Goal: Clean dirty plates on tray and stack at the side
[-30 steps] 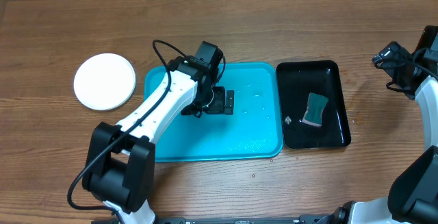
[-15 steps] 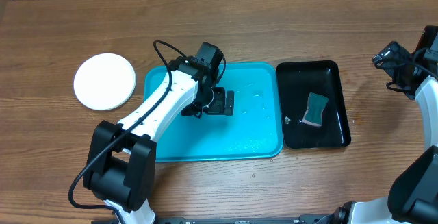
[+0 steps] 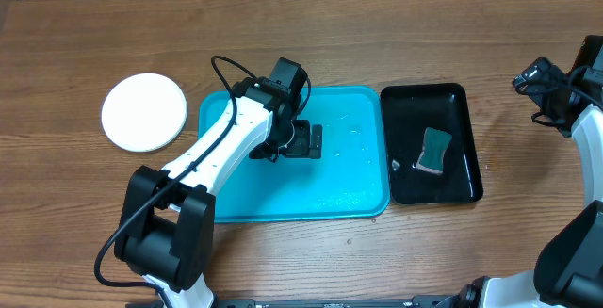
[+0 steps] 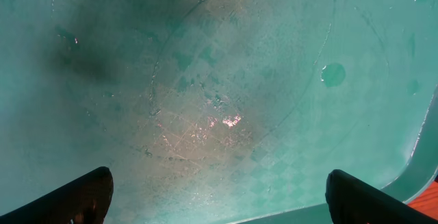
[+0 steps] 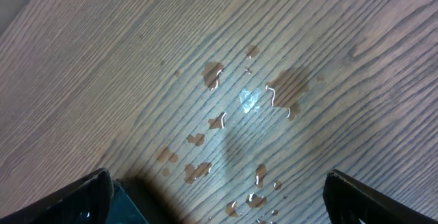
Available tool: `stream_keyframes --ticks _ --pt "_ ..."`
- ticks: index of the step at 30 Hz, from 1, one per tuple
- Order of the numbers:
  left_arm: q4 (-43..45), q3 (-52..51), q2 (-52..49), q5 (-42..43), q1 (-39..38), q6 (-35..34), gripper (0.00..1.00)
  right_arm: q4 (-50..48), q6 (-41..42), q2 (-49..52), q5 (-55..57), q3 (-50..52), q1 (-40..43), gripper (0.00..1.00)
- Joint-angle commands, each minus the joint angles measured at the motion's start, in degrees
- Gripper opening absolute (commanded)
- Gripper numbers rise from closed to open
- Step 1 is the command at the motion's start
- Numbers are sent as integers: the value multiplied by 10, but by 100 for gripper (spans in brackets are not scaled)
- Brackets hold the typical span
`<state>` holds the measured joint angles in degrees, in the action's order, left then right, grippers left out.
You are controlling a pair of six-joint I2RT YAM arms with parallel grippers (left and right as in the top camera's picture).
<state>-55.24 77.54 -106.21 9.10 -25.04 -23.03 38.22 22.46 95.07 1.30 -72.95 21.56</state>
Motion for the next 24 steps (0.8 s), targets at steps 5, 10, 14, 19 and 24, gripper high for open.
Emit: stream_keyframes --ticks 5,10,14,19,24 --pt "1 -2 -9 -7 -1 -6 100 -3 3 -13 0 -1 -1 100" --pt "1 -2 -9 -7 -1 -6 100 -3 3 -13 0 -1 -1 100" --pt "1 -2 -9 -7 -1 -6 100 -3 3 -12 -1 2 -3 100" --pt "1 -2 -9 -7 -1 -6 100 -2 3 -31 -1 2 -8 100" --pt "1 -2 -9 -7 -1 -6 100 -2 3 -80 -1 2 -38 100"
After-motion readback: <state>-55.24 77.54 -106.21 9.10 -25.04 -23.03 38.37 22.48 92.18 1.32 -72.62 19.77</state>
